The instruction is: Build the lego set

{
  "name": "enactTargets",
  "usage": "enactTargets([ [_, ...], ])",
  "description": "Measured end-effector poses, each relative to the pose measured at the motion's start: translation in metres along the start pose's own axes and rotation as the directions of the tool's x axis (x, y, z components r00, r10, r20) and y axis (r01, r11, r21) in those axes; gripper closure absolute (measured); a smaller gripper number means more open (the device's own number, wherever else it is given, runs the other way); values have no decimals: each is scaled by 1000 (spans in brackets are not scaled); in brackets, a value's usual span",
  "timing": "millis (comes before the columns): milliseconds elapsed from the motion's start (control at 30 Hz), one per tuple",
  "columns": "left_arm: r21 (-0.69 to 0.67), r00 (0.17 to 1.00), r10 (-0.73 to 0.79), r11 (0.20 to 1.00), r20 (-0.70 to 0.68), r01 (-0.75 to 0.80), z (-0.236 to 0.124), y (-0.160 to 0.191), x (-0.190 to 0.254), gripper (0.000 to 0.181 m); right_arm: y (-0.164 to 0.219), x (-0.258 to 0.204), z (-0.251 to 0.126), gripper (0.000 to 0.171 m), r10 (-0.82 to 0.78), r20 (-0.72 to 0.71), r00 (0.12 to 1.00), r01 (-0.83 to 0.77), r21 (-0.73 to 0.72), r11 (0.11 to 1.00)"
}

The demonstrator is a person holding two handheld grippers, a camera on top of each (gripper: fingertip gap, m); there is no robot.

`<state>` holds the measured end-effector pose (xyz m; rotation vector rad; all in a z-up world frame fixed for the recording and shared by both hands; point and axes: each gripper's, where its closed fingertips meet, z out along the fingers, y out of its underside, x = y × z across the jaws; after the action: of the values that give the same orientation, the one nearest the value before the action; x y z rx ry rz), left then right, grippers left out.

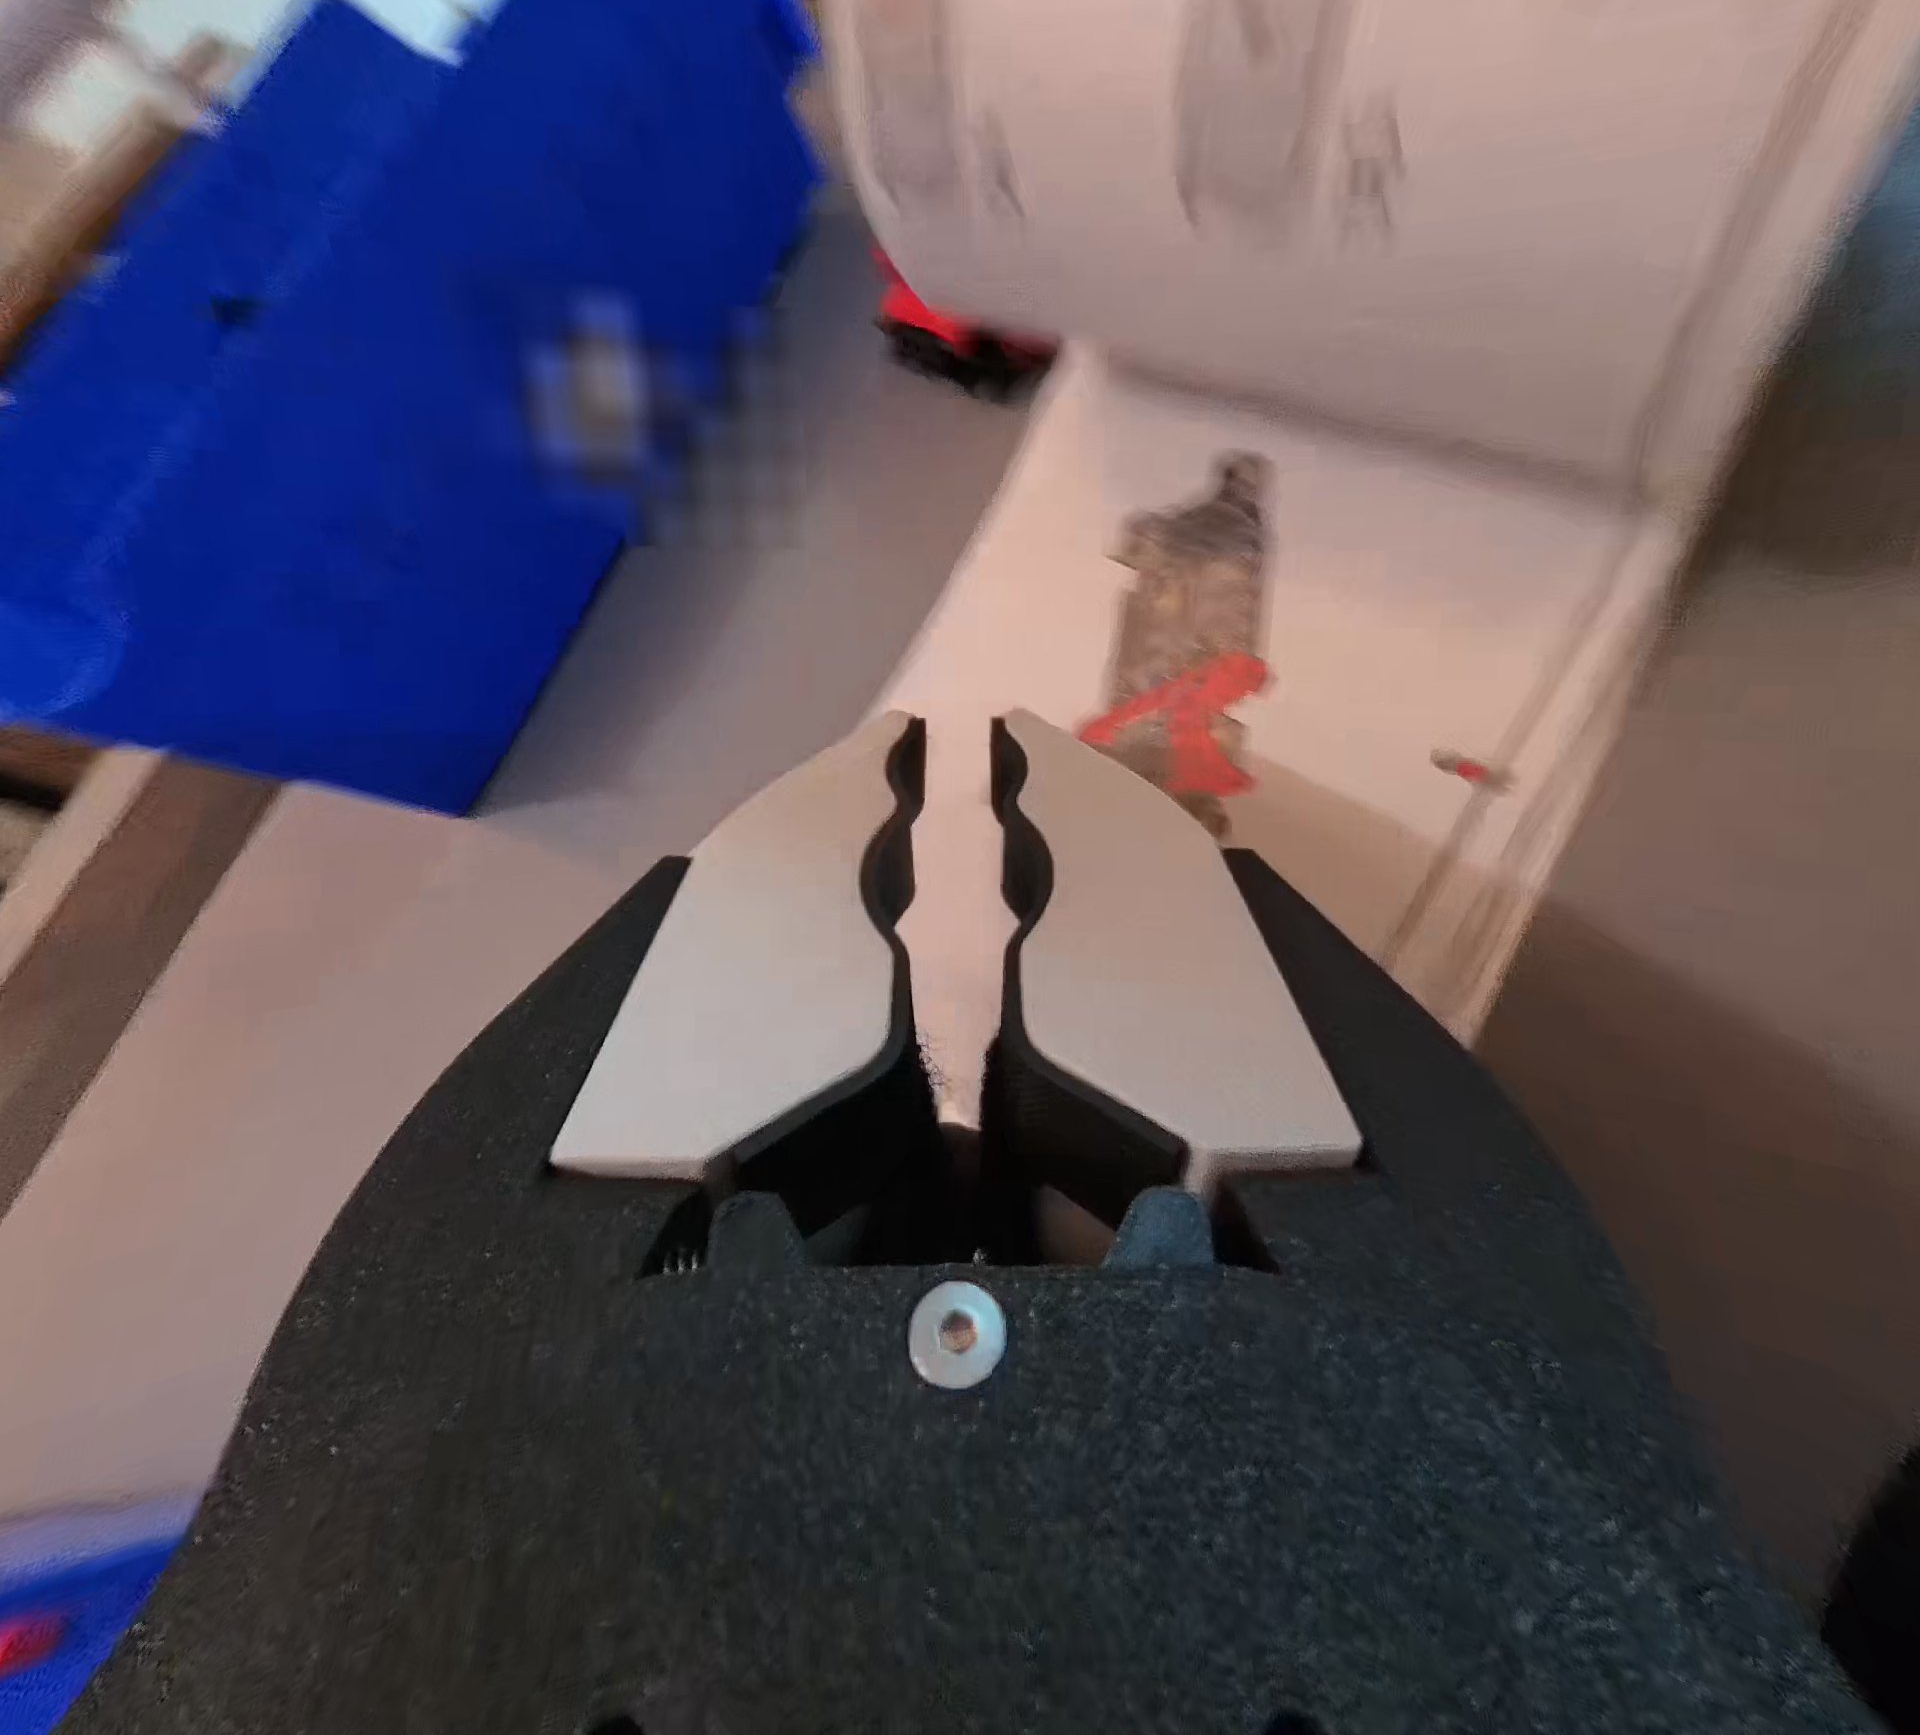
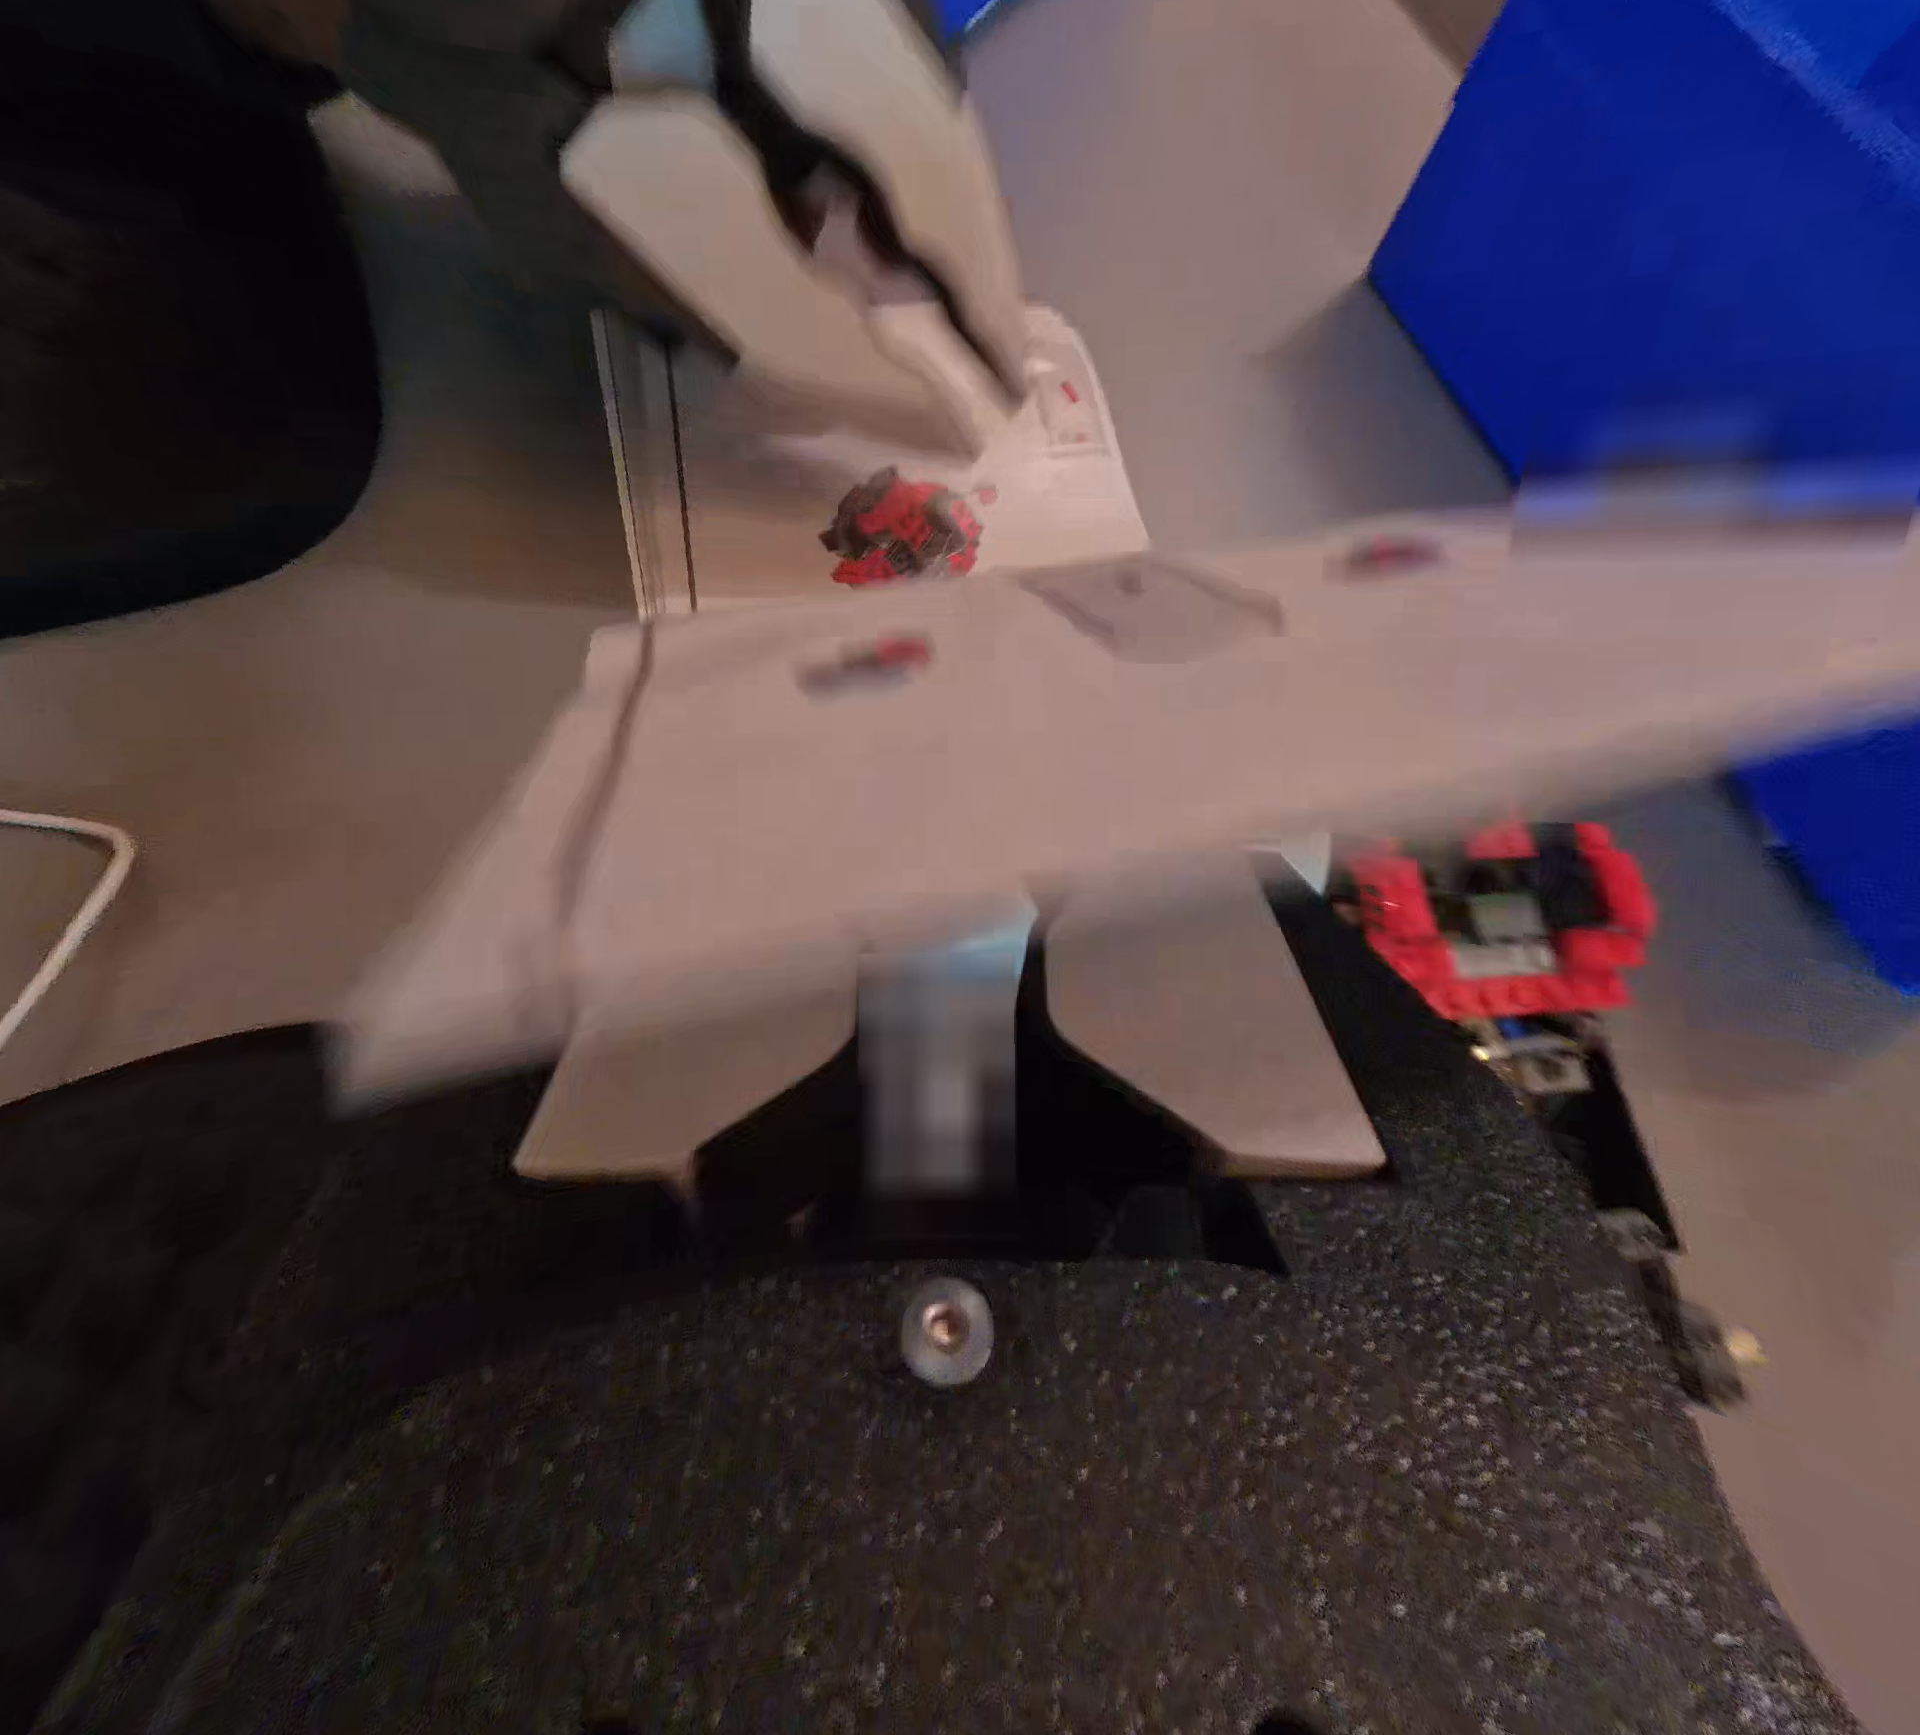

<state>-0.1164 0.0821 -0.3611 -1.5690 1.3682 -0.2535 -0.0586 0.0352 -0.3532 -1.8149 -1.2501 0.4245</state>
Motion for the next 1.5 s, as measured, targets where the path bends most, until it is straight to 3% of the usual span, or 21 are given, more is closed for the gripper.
enactTargets([
  [33, 38, 996, -39, 999, 81, 36, -6, -6, -16, 170, 6, -3, 9, 148, 6, 12, 1000, -6, -21, 1000],
  [133, 182, 944, -110, 982, 312, 54, -34, -23, -60, 171, 17, -15, 19, 148, 27, 85, 996, -20, -78, 997],
  [233, 260, 875, -87, 965, 476, -46, -57, -37, -81, 172, -3, -4, 4, 151, 41, 28, 999, -43, 73, 996],
  [300, 281, 872, -28, 951, 489, -128, -61, -48, -74, 172, -1, 17, -8, 167, 131, -43, 990, -126, 108, 986],
  [467, 266, 921, 292, 895, 259, -358, -31, -67, -3, 170, 42, 54, -20, 171, 257, -217, 942, -266, -13, 964],
  [600, 261, 914, 405, 883, -3, -390, -8, -69, 53, 169, 45, 33, -2, 171, 151, -129, 980, -162, -84, 983],
  [767, 204, 807, 553, 831, -208, -517, 12, -68, 98, 170, 37, 16, 8, 171, 50, -57, 997, -54, -85, 995],
  [933, 161, 791, 560, 828, -247, -536, 30, -56, 115, 181, 37, 10, 8, 171, 68, -16, 998, -69, -80, 994],
  [1000, 145, 798, 530, 848, -287, -511, 28, -54, 117, 181, 35, 2, 6, 171, 149, 78, 986, -143, -69, 987],
  [1167, 136, 817, 485, 874, -312, -467, 27, -53, 118, 181, 38, -15, 0, 171, 543, 334, 770, -506, -198, 839],
  [1333, 124, 811, 508, 860, -291, -495, 27, -53, 117, 181, 35, 5, 11, 171, 624, 308, 718, -587, -215, 781],
  [1500, 109, 804, 533, 845, -265, -524, 26, -53, 117, 181, 34, 33, 23, 171, 638, 227, 736, -616, -166, 770],
])
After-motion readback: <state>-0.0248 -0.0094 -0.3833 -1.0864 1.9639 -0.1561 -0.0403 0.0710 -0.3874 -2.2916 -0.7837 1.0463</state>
